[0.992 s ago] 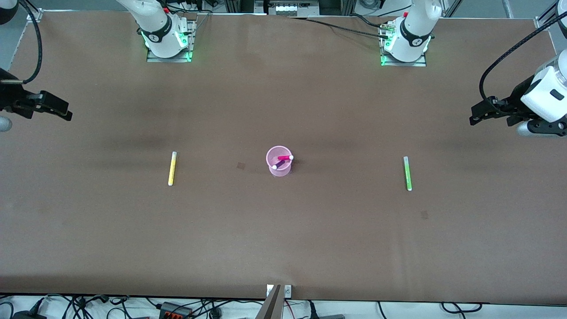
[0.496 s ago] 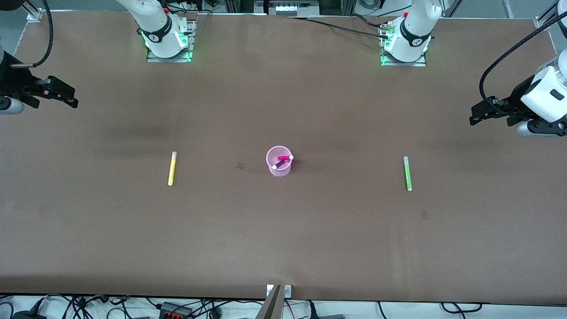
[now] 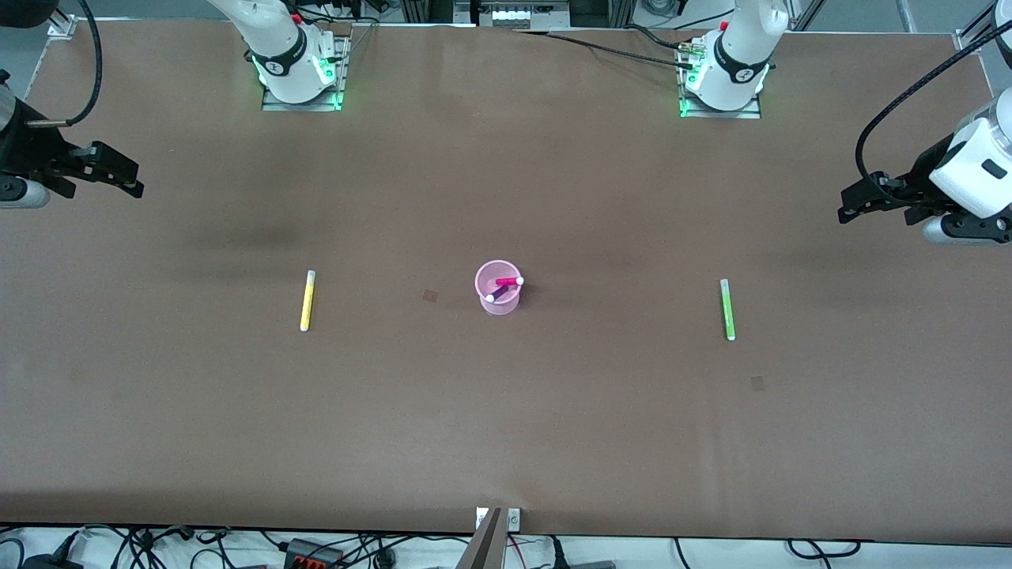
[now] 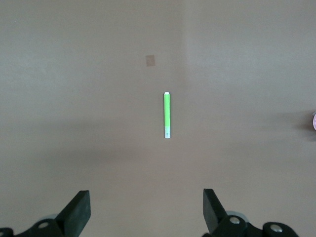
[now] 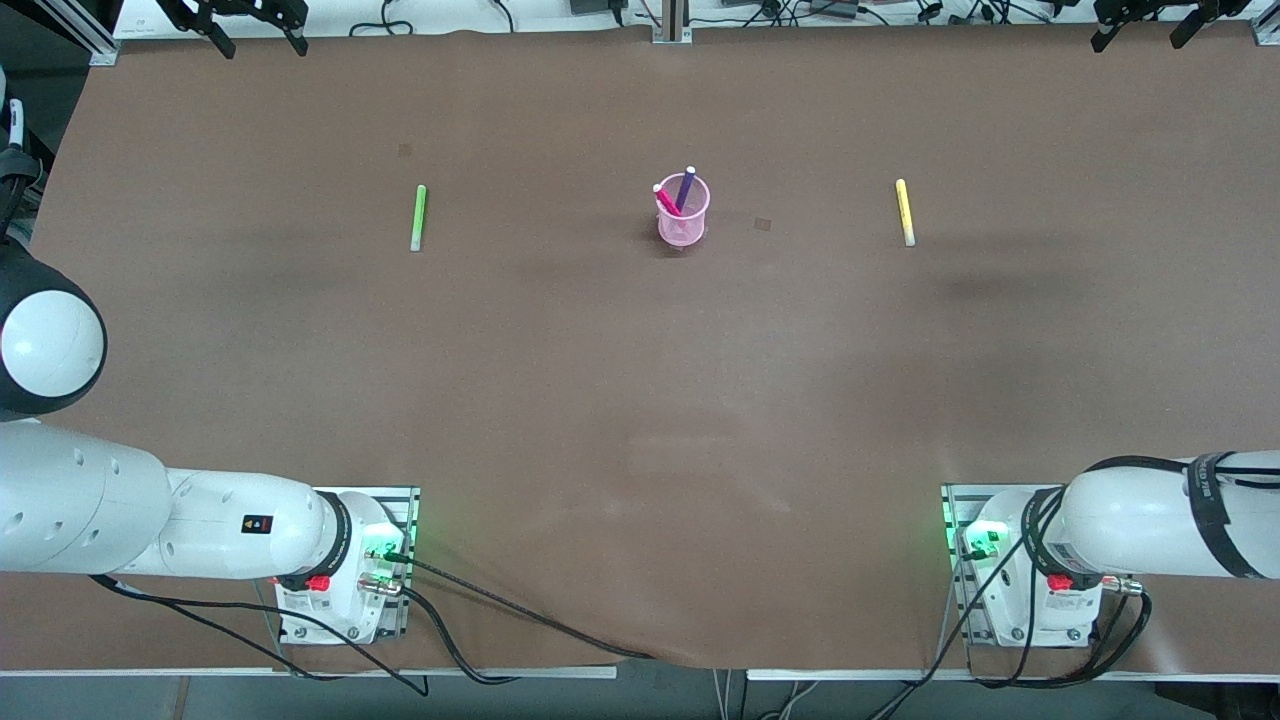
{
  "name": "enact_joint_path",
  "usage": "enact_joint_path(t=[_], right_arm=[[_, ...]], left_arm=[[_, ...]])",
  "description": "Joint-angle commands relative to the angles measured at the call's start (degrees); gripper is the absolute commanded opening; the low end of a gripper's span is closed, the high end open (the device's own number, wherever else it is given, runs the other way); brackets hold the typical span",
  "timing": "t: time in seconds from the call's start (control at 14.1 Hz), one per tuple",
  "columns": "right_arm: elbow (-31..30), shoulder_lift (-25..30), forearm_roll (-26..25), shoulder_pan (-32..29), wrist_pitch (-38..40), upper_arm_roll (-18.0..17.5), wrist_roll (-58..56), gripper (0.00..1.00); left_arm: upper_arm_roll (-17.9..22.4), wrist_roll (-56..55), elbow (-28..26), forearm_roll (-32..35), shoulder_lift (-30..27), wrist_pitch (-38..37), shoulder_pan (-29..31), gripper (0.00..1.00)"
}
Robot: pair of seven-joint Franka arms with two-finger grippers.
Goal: Organize pens into pink holder with both arms
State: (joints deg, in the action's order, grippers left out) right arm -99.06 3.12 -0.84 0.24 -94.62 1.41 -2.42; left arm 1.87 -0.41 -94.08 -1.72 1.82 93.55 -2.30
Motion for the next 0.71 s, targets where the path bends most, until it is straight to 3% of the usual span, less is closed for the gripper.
enact_joint_path(t=[0.0, 0.64], right_arm=[[-2.54, 2.42, -0.39, -0.68, -1.27, -0.53, 0.13, 1.00], [-2.98, 2.50, 0.40, -0.68, -1.18, -0.53, 0.48, 1.00]], left_arm=[[-0.11, 0.94, 0.56, 2.33, -0.59, -1.00, -0.51, 1.00], [-0.20, 1.03, 0.56, 2.33, -0.59, -1.52, -0.60, 1.00]])
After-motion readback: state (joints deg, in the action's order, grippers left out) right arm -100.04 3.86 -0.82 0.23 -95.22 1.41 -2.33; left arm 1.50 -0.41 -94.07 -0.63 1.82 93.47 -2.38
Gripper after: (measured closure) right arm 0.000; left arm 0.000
